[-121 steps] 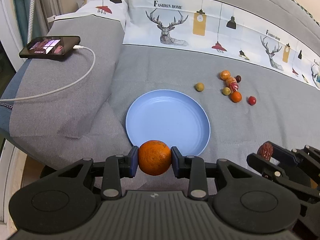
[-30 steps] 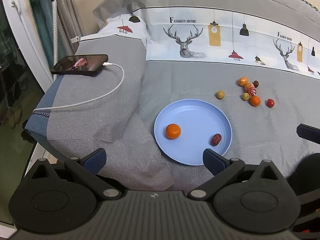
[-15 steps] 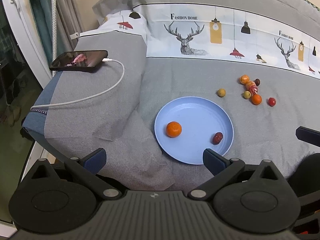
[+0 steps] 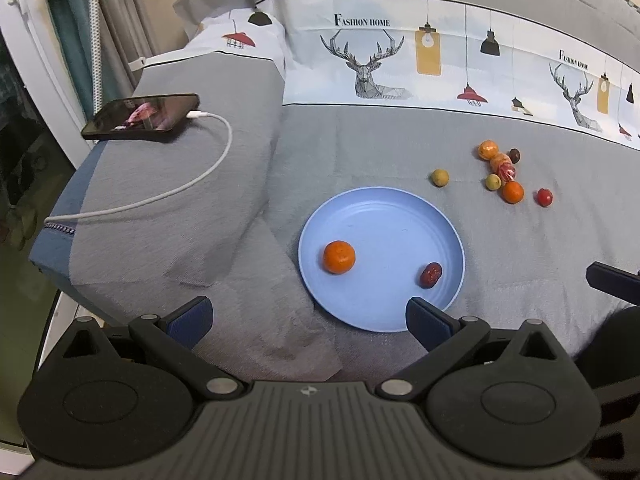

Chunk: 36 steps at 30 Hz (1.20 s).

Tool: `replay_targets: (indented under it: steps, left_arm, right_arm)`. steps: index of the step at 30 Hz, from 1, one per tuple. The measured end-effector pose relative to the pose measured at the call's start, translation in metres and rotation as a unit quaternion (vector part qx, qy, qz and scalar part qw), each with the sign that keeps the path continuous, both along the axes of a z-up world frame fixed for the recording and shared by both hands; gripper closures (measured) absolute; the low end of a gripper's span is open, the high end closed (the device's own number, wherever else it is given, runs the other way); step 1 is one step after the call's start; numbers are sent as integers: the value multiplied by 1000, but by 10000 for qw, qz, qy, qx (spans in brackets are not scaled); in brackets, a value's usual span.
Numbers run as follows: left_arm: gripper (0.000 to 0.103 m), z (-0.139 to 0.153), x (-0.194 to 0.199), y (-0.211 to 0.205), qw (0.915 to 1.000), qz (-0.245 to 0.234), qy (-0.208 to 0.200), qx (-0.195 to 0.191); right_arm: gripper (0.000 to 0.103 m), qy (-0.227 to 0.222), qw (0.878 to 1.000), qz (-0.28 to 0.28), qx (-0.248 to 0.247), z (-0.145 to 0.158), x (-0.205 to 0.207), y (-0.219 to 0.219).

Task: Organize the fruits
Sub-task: 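Lift both grippers away from the plate, then grasp a wrapped tomato with the left gripper while the right gripper grasps another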

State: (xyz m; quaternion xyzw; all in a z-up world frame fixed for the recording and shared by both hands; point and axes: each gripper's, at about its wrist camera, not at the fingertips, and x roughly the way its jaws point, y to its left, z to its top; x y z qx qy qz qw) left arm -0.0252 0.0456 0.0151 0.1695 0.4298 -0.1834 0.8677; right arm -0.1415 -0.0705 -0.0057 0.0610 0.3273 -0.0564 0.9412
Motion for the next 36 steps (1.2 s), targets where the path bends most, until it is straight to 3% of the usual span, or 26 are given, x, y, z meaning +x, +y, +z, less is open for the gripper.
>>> replay_targets:
  steps: [5, 9, 14, 18, 22, 26, 31, 34, 35, 36]
  left_arm:
    - [0, -1, 16, -28, 9998, -158, 46, 96]
    - [0, -3, 33, -69, 9989, -422, 177, 88]
    - [0, -13, 61, -146, 9938, -981, 518, -4]
    - [0, -35, 86, -223, 9851, -1503, 829, -75]
    - [0, -68, 105, -291, 9760, -1962, 939, 125]
    - [0, -108, 122, -342, 9685, -2242, 1018, 369]
    - [0, -150, 139, -376, 9663, -2178, 1166, 719]
    - [1, -158, 144, -384, 9662, -2163, 1184, 755]
    - [12, -157, 144, -384, 9670, -2177, 1131, 692]
    - [26, -154, 142, -384, 9678, -2189, 1051, 662]
  right_arm:
    - [1, -18, 9971, -756, -34, -12, 1, -35]
    - [1, 58, 9878, -1559, 39, -33, 4, -88]
    - [1, 211, 9712, -2371, 72, -74, 17, -159]
    - [1, 285, 9615, -2734, 70, -113, 41, -206]
    - [1, 218, 9577, -2867, 129, -146, 69, -243]
    - [6, 257, 9620, -2716, 103, -170, 92, -266]
    - [5, 183, 9642, -2643, -104, -183, 102, -273]
    - [5, 151, 9642, -2642, -171, -183, 101, -272]
    - [12, 125, 9648, -2623, -173, -183, 100, -272]
    - [31, 69, 9657, -2590, -188, -182, 99, -272]
